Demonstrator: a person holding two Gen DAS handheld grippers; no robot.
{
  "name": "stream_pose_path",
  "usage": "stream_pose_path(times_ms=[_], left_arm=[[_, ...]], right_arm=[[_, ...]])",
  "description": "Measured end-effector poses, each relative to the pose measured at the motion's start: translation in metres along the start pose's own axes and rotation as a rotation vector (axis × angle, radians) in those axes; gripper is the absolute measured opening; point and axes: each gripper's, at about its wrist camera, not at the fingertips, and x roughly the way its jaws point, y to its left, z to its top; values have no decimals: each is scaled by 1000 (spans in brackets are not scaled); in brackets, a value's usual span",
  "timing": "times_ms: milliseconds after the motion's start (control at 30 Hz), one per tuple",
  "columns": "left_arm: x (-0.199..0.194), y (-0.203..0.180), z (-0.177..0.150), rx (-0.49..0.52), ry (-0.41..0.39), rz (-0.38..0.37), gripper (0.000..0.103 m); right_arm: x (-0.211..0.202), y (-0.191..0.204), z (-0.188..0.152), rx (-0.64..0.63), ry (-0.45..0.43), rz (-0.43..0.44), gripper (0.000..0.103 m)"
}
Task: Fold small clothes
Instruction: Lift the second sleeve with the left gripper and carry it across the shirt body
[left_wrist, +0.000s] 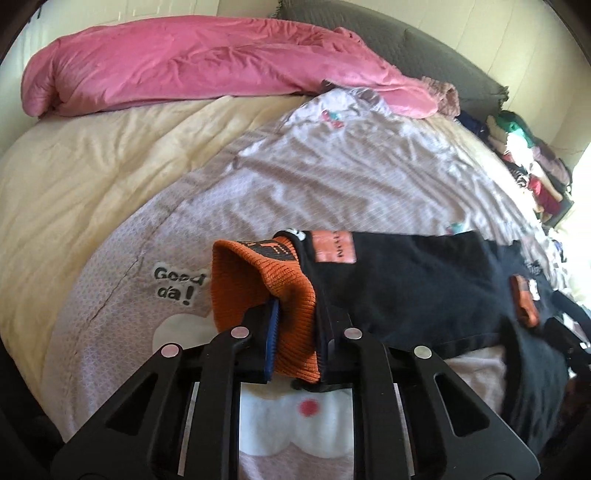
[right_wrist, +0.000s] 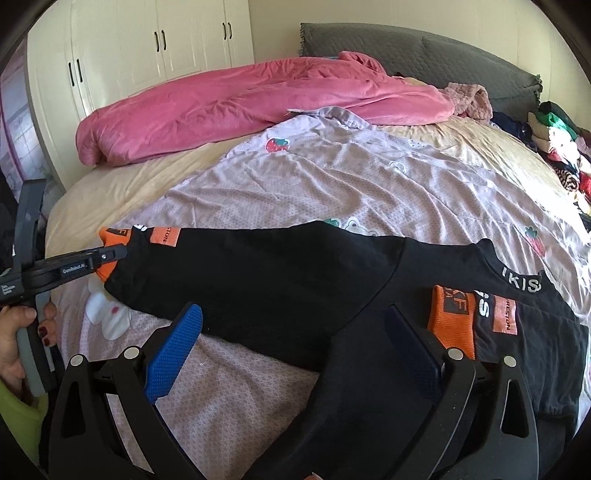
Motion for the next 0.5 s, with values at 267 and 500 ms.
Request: stream_pose_path(times_ms=[267,500], left_arm=[[-19,-36,8,54,-23,-60,9],[-31,-82,9,132,-33,-96,9]], right_arm=[[-19,-22,1,42,-32,-27,99],[-45,-56,-6,105,-75,-68,99]])
